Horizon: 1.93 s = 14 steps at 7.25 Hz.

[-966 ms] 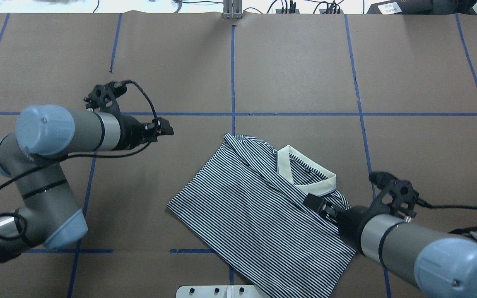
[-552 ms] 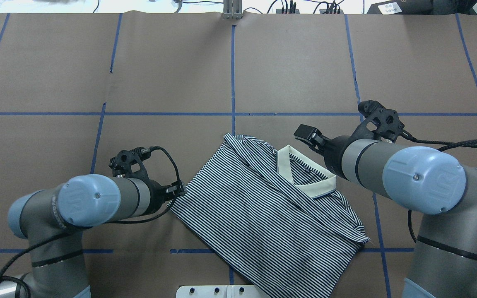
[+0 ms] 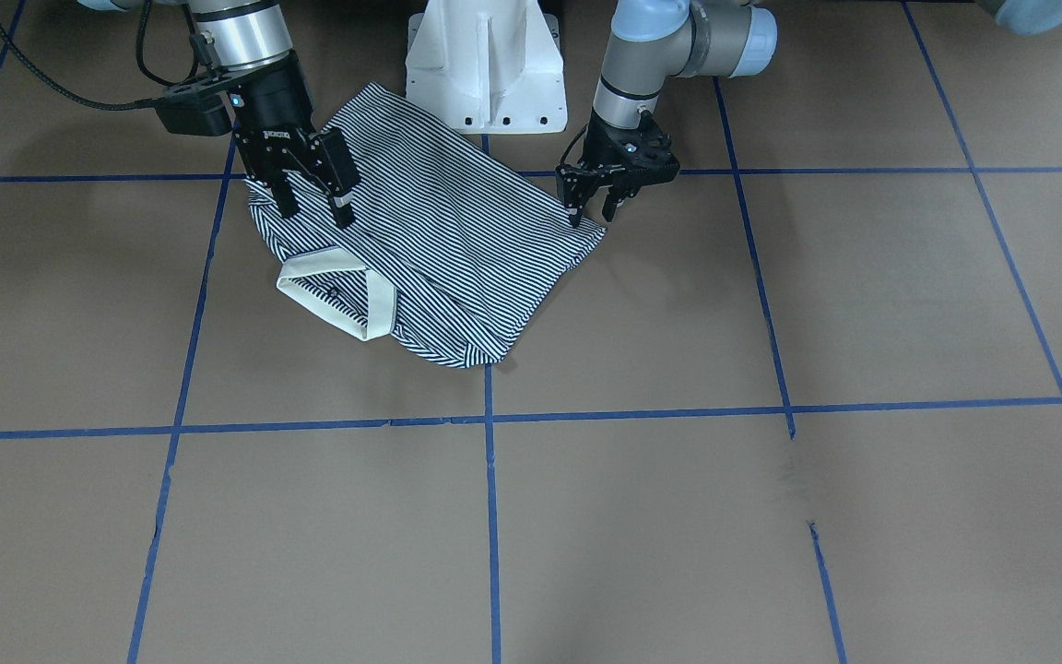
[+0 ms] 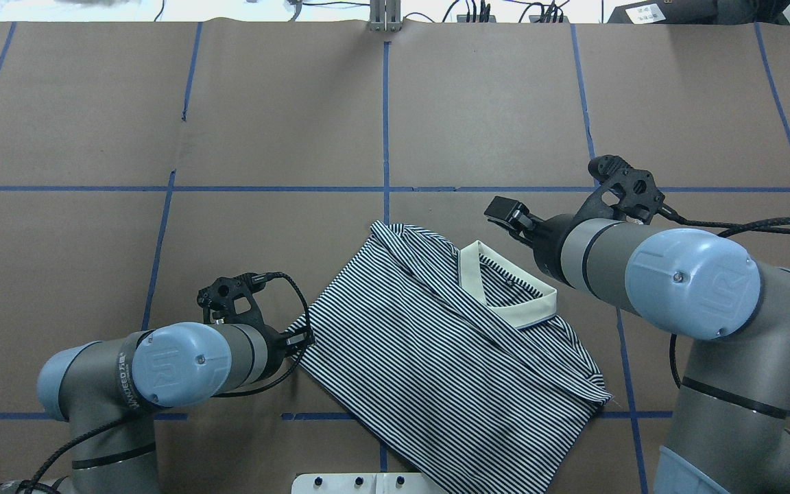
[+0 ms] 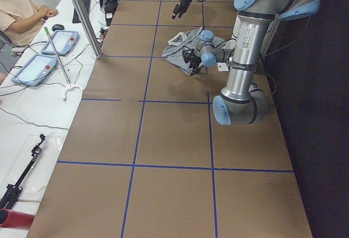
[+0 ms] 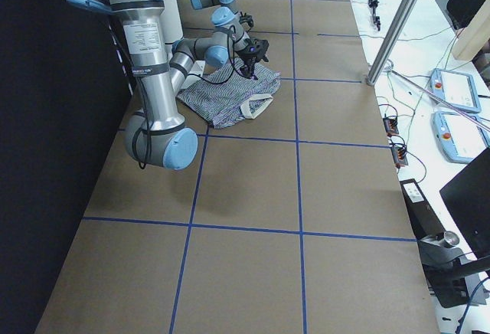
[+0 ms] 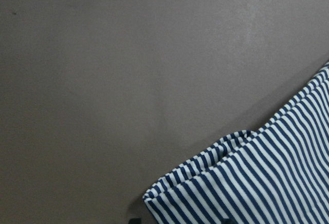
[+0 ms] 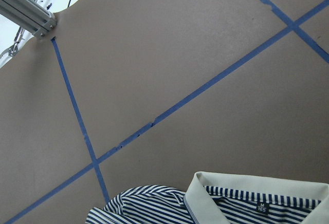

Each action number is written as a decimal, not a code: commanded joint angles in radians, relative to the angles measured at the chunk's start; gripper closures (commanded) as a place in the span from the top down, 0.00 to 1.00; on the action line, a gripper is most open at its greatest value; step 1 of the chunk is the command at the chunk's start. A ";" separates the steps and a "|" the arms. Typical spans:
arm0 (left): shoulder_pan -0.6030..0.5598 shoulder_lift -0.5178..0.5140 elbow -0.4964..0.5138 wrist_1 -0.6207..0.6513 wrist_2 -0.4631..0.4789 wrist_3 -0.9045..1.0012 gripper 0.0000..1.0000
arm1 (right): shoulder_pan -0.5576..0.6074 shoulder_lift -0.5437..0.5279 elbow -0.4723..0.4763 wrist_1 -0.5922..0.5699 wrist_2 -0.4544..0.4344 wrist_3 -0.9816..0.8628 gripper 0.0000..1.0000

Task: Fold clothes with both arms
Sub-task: 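Hold the left gripper by the shirt's near corner and the right above the collar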

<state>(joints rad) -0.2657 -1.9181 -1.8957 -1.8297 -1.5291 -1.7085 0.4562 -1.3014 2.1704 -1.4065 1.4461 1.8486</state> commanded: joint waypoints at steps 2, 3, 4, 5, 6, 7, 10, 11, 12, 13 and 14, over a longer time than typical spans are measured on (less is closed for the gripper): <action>0.002 -0.001 0.013 0.010 0.041 0.006 0.60 | 0.002 -0.001 0.000 -0.020 -0.001 0.000 1.00; 0.005 -0.002 0.013 0.010 0.041 0.006 0.59 | 0.002 -0.001 -0.001 -0.020 0.000 0.000 1.00; 0.006 -0.013 0.013 0.010 0.040 0.006 0.59 | 0.002 -0.004 -0.006 -0.020 0.000 0.000 1.00; 0.010 -0.015 0.013 0.010 0.040 0.006 0.59 | 0.002 -0.003 -0.014 -0.020 0.000 -0.002 1.00; 0.010 -0.015 0.015 0.010 0.040 0.004 0.57 | 0.002 -0.003 -0.015 -0.020 0.000 0.000 1.00; 0.010 -0.016 0.020 0.010 0.040 0.004 0.56 | 0.002 -0.004 -0.015 -0.020 0.000 0.000 1.00; 0.010 -0.016 0.030 0.010 0.040 0.004 0.55 | 0.002 -0.006 -0.017 -0.020 0.000 -0.002 1.00; 0.010 -0.016 0.036 0.010 0.040 0.004 0.54 | 0.002 -0.006 -0.018 -0.020 0.002 -0.002 1.00; 0.005 -0.016 0.032 0.012 0.040 0.001 0.34 | 0.002 -0.004 -0.021 -0.020 0.000 -0.002 1.00; 0.005 -0.016 0.033 0.023 0.040 0.001 0.00 | 0.002 -0.004 -0.021 -0.020 0.002 -0.002 1.00; 0.005 -0.018 0.027 0.052 0.038 0.001 0.00 | 0.002 -0.006 -0.023 -0.020 0.002 -0.002 1.00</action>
<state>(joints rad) -0.2600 -1.9348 -1.8640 -1.8043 -1.4898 -1.7069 0.4586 -1.3059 2.1492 -1.4266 1.4477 1.8469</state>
